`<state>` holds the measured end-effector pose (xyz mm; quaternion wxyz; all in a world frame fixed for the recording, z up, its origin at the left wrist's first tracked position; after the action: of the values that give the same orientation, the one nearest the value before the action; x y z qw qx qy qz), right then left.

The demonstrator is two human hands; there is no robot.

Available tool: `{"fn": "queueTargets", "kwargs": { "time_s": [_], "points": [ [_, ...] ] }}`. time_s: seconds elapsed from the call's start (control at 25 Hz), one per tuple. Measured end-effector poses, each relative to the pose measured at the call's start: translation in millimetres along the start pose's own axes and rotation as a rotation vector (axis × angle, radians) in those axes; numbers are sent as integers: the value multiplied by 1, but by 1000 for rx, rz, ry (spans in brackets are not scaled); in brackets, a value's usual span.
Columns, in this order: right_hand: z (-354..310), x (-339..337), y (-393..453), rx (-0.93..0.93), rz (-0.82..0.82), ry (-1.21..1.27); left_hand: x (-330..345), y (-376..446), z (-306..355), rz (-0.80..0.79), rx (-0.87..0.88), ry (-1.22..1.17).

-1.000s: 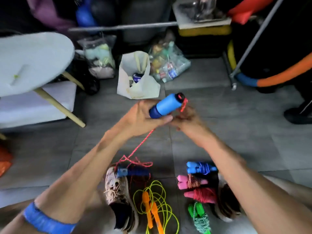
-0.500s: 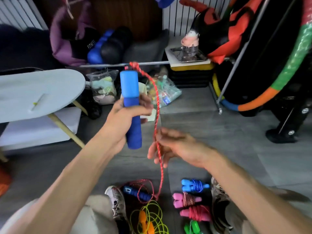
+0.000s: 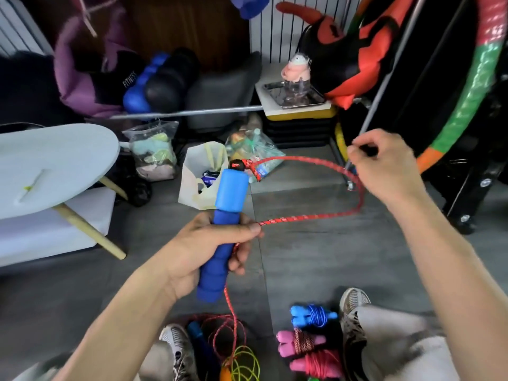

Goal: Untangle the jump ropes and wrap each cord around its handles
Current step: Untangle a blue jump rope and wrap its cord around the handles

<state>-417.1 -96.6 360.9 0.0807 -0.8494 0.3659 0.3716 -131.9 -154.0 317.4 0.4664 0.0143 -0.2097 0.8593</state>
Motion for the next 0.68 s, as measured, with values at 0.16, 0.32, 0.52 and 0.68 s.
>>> {"fn": "queueTargets", "kwargs": {
  "time_s": [0.16,0.32,0.52,0.68],
  "points": [
    [-70,83,-83,-177,-1046,531,-6,3,6,68,40,-39],
    [-69,92,-86,-213,-1028,518,-6,1,8,78,42,-22],
    [0,12,-11,59,-69,477,-13,-3,12,78,17,49],
    [12,-4,-8,24,19,-130,-16,-1,10,95,18,36]
  ]
}}
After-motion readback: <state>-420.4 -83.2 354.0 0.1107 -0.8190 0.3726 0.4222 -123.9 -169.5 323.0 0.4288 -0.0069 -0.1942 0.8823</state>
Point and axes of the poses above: each hand's wrist, its own y-axis towards the middle knuckle, its own x-axis out of the palm, z = x × y, the point moved 6 cm from there along y, towards the middle knuckle, and after that the axes turned 10 degrees about -z, right-handed, at the moved point
